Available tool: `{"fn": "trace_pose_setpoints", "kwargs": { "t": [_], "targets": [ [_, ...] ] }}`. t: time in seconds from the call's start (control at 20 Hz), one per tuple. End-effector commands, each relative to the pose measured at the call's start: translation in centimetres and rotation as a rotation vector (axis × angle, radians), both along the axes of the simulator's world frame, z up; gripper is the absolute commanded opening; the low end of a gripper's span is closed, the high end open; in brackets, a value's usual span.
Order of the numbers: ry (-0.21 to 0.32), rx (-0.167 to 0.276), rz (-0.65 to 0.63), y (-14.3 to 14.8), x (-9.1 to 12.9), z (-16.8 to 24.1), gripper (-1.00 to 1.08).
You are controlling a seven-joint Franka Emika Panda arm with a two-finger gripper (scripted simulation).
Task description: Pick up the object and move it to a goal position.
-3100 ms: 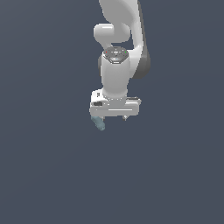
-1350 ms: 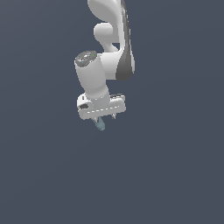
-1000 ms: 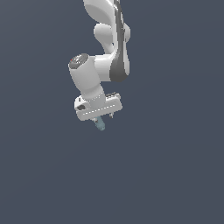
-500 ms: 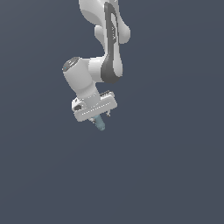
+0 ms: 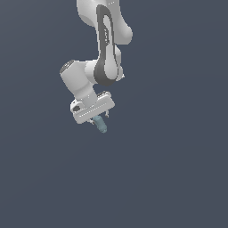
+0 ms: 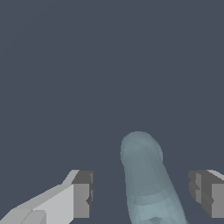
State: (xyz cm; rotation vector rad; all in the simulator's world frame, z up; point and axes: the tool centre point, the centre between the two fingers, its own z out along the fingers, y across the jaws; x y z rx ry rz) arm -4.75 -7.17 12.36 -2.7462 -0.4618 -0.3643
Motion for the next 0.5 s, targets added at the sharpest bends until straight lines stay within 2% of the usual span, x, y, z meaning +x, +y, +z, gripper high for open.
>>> {"fn": "trace_pose_setpoints", "kwargs": {
  "t": [0.0,0.45],
  "targets": [
    [-0.023,0.009,0.015,-0.4,-0.4,-0.3,0.68],
    [-0.106,0.028,0.066,-1.7,-1.7,-1.1,0.68]
  ]
}}
